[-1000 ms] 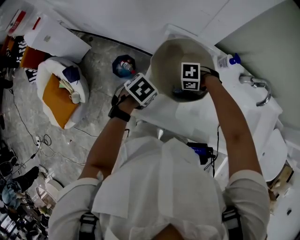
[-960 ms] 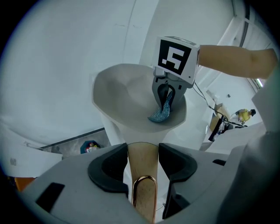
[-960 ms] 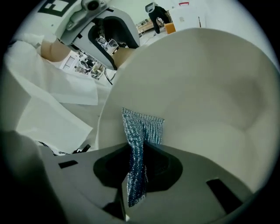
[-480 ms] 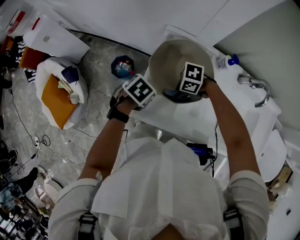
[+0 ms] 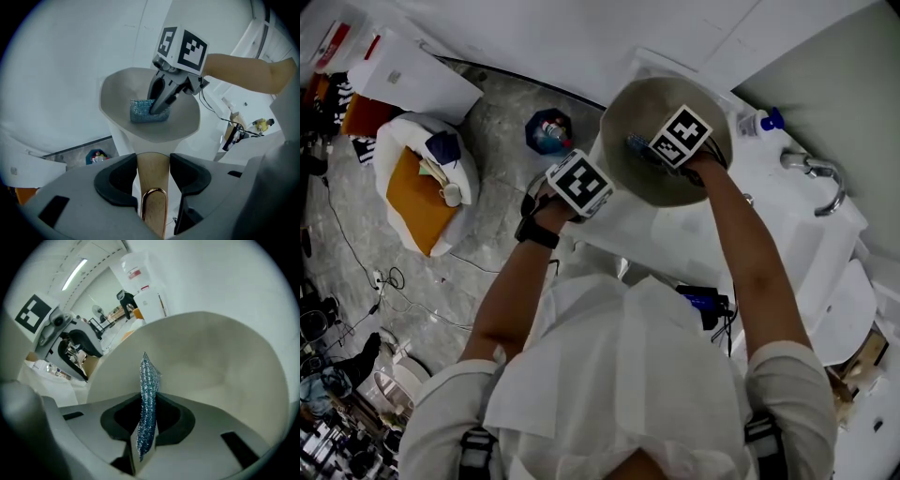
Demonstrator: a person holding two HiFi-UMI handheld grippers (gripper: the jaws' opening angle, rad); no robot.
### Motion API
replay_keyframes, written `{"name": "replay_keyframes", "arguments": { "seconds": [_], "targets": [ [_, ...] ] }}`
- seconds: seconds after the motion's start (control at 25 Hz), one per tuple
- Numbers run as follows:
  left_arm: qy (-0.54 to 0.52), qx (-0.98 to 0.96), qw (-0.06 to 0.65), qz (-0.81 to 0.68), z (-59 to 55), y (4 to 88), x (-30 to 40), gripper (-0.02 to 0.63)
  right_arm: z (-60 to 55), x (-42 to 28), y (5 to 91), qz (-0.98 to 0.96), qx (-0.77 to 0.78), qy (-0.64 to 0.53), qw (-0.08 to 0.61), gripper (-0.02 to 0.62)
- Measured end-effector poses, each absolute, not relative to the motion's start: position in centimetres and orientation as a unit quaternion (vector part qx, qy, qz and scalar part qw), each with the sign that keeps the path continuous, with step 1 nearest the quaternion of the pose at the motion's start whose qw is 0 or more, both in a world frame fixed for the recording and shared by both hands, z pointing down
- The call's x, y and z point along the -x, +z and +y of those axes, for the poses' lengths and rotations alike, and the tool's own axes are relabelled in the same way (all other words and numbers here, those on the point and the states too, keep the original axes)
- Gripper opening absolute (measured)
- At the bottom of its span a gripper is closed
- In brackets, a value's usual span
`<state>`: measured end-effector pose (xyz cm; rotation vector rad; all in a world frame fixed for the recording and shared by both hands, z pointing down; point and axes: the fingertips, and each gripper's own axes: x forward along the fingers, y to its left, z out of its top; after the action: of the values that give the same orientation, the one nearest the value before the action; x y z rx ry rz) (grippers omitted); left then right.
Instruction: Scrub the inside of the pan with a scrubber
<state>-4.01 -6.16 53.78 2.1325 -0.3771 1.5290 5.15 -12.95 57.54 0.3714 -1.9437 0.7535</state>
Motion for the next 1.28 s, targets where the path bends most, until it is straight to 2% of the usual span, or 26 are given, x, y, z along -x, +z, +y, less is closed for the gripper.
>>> {"name": "replay_keyframes", "arguments": {
  "seconds": [0.36, 0.68, 0.76, 1.0, 1.28],
  "targets": [
    [0.544, -0.793, 0.238, -0.139, -6.6, 53.8, 3.3, 0.235, -17.2, -11.5, 57.8, -0.769, -0.274, 0.306, 0.49, 0.054],
    [0.544, -0.792, 0.238, -0.138, -6.6, 53.8, 3.3, 0.235, -20.1, -18.6, 56.2, -0.662, -0.421, 0.204, 0.586, 0.054],
    [0.542, -0.794, 0.237, -0.139, -6.6, 53.7, 3.2, 0.235, -19.5, -17.7, 56.3, -0.656, -0.426, 0.201, 0.59, 0.054],
    [0.552, -0.785, 0.246, -0.134, -6.2, 53.7, 3.6, 0.235, -16.7, -8.4, 58.2, -0.743, -0.345, 0.263, 0.509, 0.054],
    [0.539, -0.796, 0.238, -0.136, -6.5, 53.8, 3.0, 0.235, -13.7, -1.1, 57.0, -0.79, -0.247, 0.419, 0.373, 0.052]
  ]
}}
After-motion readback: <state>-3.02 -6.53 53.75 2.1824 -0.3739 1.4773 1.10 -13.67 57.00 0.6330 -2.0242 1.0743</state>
